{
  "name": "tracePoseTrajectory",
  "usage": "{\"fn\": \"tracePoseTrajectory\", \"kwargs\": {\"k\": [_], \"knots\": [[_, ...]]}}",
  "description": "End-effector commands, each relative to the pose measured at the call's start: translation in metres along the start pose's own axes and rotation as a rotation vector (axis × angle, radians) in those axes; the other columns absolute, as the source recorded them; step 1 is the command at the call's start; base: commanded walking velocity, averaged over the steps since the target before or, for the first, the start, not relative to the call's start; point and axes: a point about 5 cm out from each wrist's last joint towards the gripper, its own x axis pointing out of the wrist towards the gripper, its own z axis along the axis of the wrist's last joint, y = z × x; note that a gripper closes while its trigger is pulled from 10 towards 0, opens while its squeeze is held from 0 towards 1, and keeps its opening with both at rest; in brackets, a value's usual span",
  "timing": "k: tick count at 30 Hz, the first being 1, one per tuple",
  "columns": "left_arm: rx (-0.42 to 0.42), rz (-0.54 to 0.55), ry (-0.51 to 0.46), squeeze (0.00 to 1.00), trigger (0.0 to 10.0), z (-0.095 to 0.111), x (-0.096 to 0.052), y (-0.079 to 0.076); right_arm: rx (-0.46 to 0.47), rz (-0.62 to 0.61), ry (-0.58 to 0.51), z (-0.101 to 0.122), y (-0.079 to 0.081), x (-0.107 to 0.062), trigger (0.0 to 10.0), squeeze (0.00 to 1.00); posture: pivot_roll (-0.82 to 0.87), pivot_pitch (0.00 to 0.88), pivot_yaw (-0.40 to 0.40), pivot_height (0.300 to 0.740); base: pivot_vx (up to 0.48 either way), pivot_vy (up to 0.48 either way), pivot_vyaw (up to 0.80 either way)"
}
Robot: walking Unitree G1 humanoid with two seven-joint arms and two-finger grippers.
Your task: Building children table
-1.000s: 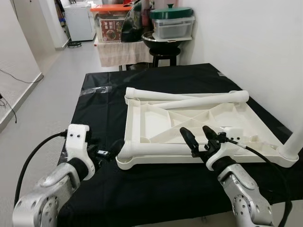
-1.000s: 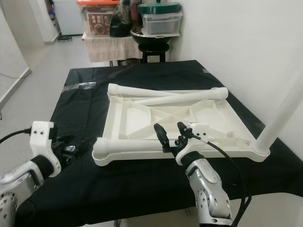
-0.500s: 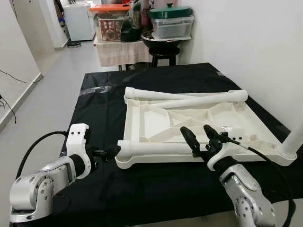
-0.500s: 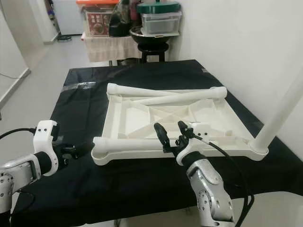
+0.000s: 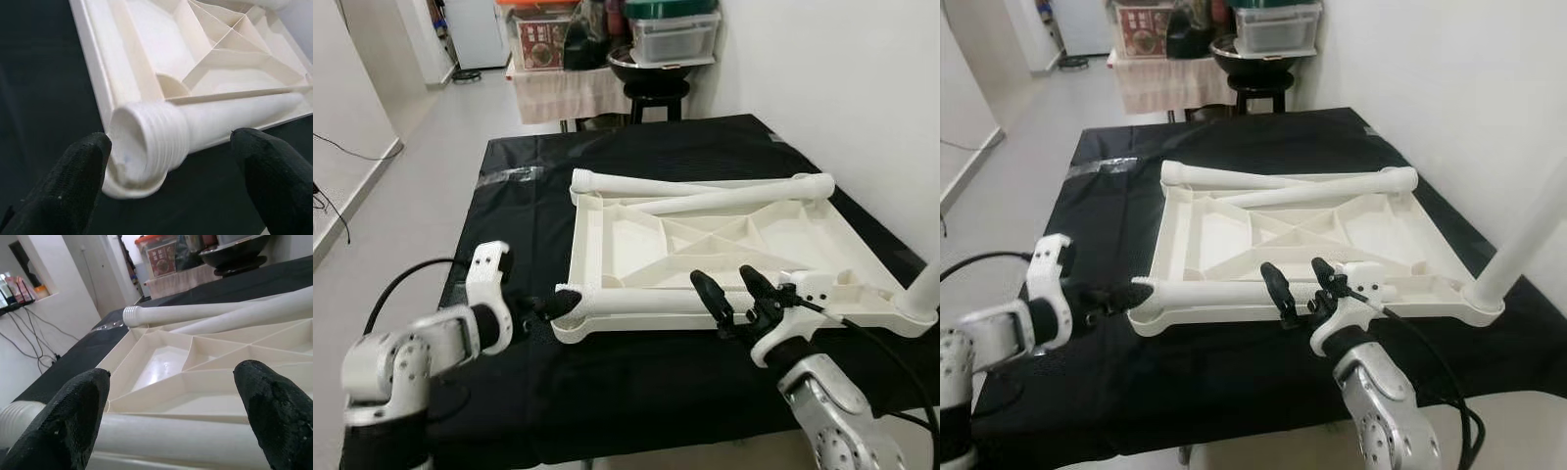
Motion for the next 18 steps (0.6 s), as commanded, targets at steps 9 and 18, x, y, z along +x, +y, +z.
{"fn": "tracePoseTrajectory", "kwargs": {"k": [9,18], "knots": [[0.047,0.07,0.047,0.0,10.0,0.009,0.007,0.007,-0.019,-0.001,0.035,0.002,0.004,-0.009,10.0,0.0,-0.17,0.132,0.014,0.74,0.0,0.0,0.0],[0.027,-0.015,0.113,0.0,10.0,0.014,0.022,-0.007,-0.026,-0.015,0.063,0.002,0.01,-0.018,10.0,0.0,-0.19,0.151,0.028,0.74,0.0,0.0,0.0]]}}
